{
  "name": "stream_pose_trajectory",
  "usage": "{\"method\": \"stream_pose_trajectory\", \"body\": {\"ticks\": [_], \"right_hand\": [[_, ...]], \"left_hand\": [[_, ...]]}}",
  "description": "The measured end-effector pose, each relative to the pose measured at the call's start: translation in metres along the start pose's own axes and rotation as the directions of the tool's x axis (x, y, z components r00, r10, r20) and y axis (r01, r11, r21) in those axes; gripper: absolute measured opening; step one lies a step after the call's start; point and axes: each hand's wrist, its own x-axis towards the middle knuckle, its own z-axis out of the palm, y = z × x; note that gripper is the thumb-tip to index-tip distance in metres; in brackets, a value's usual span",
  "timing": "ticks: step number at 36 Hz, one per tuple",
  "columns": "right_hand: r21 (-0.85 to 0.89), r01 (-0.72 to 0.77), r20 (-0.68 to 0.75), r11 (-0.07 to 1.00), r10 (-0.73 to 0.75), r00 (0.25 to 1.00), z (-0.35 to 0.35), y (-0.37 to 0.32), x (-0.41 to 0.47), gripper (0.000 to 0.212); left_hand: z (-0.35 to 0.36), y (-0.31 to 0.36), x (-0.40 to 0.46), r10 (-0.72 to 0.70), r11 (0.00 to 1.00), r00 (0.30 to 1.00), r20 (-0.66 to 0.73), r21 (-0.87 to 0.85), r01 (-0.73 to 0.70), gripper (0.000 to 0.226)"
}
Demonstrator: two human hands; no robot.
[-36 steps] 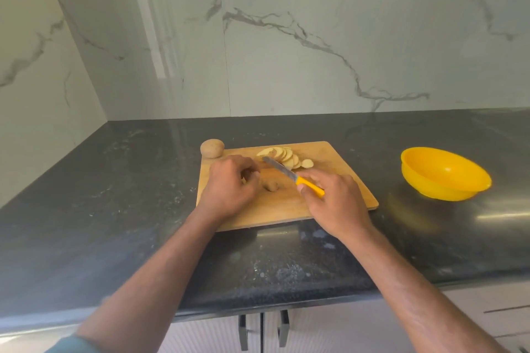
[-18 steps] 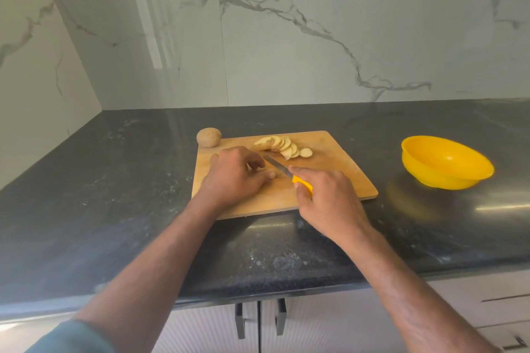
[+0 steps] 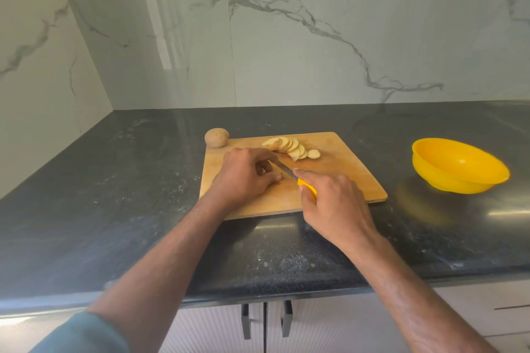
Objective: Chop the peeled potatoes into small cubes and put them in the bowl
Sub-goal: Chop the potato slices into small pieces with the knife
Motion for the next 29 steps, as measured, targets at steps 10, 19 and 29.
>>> {"method": "stream_pose_trajectory", "body": {"ticks": [10, 19, 29], "right_hand": [[-0.013, 0.019, 0.031, 1.0, -0.018, 0.999, -0.004, -0.003, -0.002, 0.04], [-0.026, 0.057, 0.044, 0.998, -0.056, 0.997, -0.004, -0.005, -0.003, 0.04], [0.007, 0.055, 0.065, 0.998, -0.056, 0.996, -0.006, -0.011, -0.004, 0.042]], "left_hand": [[-0.002, 0.0, 0.005, -0.056, 0.993, 0.996, 0.071, -0.099, 0.063, 0.05], [0.003, -0.003, 0.009, -0.02, 1.0, 0.988, 0.152, 0.012, 0.019, 0.031], [-0.002, -0.004, 0.023, -0.01, 1.0, 0.95, 0.312, 0.019, 0.004, 0.02]]}}
